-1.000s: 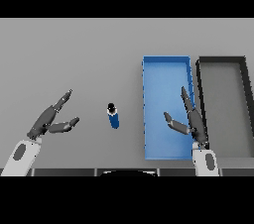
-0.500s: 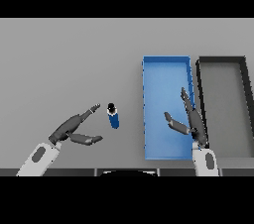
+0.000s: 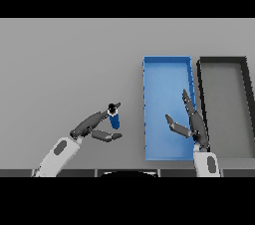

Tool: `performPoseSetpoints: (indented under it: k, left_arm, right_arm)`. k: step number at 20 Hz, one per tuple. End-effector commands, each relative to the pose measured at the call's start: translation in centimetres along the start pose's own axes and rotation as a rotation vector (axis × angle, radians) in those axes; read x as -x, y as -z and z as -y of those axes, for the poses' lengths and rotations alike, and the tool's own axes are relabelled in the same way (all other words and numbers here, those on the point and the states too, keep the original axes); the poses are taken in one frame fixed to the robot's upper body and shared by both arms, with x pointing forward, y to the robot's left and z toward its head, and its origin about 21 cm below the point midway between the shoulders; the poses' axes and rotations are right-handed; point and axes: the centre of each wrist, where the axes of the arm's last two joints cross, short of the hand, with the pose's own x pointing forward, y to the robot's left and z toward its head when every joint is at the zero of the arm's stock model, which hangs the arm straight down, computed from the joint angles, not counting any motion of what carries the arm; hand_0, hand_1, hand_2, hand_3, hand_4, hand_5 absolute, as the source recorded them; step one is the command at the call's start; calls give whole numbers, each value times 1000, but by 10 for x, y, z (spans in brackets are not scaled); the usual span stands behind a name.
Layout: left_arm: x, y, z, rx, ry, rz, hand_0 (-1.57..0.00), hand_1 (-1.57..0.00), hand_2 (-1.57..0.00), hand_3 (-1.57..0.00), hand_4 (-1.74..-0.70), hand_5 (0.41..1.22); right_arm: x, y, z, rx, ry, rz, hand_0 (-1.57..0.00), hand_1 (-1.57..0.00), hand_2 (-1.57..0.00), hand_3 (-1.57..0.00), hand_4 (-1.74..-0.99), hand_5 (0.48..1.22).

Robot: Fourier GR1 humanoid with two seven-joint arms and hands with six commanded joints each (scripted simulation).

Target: Pick up the blue pipe and place it into the blue bin.

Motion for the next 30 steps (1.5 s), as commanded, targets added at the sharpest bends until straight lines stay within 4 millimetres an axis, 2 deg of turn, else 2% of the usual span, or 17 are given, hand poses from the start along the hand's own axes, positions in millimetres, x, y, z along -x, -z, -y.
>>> performPoseSetpoints:
  k: [1,4,7,8,9,10,12,14,16,19,22,27,30]
  left_arm:
    - [6,5,3,-7,16,-5,1,1,1,1,-1107,444]
    - [11,16,6,-11,45,29,1,1,1,1,-1075,445]
    - [7,30,12,5,-20,84,1,1,-19,-18,-1109,507]
    - [8,33,16,2,-47,94,1,-33,-114,-96,-1141,550]
    - [8,35,18,-5,-83,102,-17,-160,-290,-255,-1208,607]
    - [9,40,17,-18,-122,99,-187,-348,-481,-519,-1253,730]
    - [11,41,22,-43,-152,109,-668,-788,-873,-875,-1419,906]
    - [9,42,24,-50,-164,126,-993,-1070,-1124,-1102,-1532,1020]
    - [9,43,31,-55,-137,148,-1201,-1250,-1285,-1215,-1604,1092]
    - [3,45,36,-64,-105,188,-1382,-1407,-1425,-1340,-1666,1155]
    - [-8,42,39,-58,-111,284,-1474,-1487,-1496,-1403,-1699,1187]
    - [-51,47,38,-9,-92,402,-1539,-1543,-1546,-1441,-1720,1210]
    - [-69,47,34,8,-75,401,-1555,-1557,-1558,-1446,-1723,1215]
  right_arm:
    - [2,-3,2,4,0,2,1,1,1,1,-1274,603]
    - [1,0,2,18,-4,-9,1,1,1,1,-1267,598]
    - [-2,0,2,16,-3,-9,1,1,1,1,-1267,600]
    - [0,0,4,21,-3,-13,1,1,1,1,-1266,601]
    - [0,2,4,15,-5,-12,1,1,1,1,-1261,600]
    - [0,2,7,19,-6,-11,1,1,1,1,-1260,600]
    - [2,0,6,10,-18,-9,1,1,1,1,-1259,605]
    - [2,3,4,9,-7,-10,1,1,1,1,-1262,611]
    - [3,2,1,16,-9,-6,1,1,1,1,-1260,614]
    - [-1,3,1,7,-10,17,1,1,1,1,-1252,619]
    - [-2,2,0,9,-18,-3,1,1,1,1,-1244,623]
    - [0,1,5,12,-43,-14,1,1,1,1,-1221,631]
    - [3,2,1,9,-33,7,1,1,1,1,-1216,637]
